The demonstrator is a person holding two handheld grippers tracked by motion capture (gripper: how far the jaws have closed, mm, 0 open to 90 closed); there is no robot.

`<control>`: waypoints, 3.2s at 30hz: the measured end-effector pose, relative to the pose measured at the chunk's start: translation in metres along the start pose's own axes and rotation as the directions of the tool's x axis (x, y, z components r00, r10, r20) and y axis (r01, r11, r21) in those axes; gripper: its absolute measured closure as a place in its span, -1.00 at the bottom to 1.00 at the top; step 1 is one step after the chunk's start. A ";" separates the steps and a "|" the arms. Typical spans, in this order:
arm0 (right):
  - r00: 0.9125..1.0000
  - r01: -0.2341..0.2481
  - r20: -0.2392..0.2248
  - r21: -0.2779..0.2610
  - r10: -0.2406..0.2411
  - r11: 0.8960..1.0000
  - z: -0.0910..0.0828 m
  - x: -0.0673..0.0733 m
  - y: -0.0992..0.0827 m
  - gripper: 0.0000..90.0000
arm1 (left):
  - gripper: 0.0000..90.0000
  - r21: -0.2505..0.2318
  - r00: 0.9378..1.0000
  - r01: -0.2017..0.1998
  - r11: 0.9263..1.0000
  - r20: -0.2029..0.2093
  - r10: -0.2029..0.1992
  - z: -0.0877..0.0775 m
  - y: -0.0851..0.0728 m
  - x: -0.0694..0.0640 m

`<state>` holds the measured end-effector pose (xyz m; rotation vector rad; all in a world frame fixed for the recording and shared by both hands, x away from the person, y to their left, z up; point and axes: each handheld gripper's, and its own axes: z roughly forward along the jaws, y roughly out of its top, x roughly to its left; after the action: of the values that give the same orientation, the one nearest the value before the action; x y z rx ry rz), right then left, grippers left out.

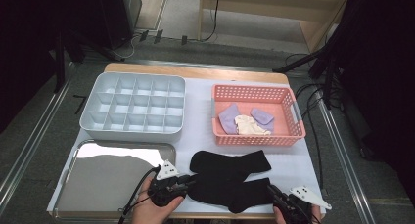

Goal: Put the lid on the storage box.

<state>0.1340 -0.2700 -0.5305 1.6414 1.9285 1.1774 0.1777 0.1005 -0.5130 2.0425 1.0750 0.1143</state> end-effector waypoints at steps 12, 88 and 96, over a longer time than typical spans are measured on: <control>0.999 -0.014 -0.038 -0.073 0.011 0.997 -0.017 0.002 0.013 0.90 | 0.89 -0.045 0.999 0.009 0.999 0.031 -0.007 -0.008 0.010 0.002; 0.997 -0.050 -0.055 -0.089 0.045 0.995 -0.006 -0.010 0.041 0.76 | 0.87 -0.056 0.991 0.074 0.996 0.117 -0.067 -0.002 0.027 0.014; 0.999 -0.040 -0.031 -0.086 0.037 0.996 0.005 -0.007 0.042 0.76 | 0.86 -0.064 0.991 0.113 0.991 0.079 -0.108 0.009 0.030 0.021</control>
<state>0.1665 -0.2753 -0.5034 1.6317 1.8442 1.2885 0.2149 0.1009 -0.5041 1.9064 1.1200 0.0174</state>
